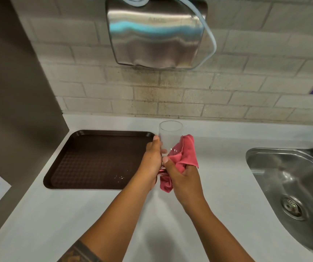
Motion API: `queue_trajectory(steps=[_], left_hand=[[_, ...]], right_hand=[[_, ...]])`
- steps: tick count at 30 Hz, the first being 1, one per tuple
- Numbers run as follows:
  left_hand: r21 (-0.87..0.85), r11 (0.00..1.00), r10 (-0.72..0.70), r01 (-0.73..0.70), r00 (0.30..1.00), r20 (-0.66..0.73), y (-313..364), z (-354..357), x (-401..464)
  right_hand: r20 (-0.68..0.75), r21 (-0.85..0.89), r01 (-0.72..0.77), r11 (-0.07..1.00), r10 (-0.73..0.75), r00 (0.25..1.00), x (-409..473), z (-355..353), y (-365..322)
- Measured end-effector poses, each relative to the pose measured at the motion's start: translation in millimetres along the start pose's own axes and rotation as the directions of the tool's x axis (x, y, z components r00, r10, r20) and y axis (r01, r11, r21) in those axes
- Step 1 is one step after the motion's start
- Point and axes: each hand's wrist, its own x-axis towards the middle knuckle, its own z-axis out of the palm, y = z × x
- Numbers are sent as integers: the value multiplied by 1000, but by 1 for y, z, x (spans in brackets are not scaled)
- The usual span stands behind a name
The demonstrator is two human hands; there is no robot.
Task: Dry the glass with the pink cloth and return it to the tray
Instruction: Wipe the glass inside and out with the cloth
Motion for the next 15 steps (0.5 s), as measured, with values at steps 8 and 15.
queue_trajectory(steps=[8, 15], left_hand=[[70, 994, 76, -84, 990, 117, 9, 7, -14], [-116, 991, 69, -59, 994, 83, 9, 6, -5]], right_hand=[[-80, -136, 1, 991, -12, 997, 1, -1, 9], [18, -152, 50, 987, -48, 999, -19, 3, 10]])
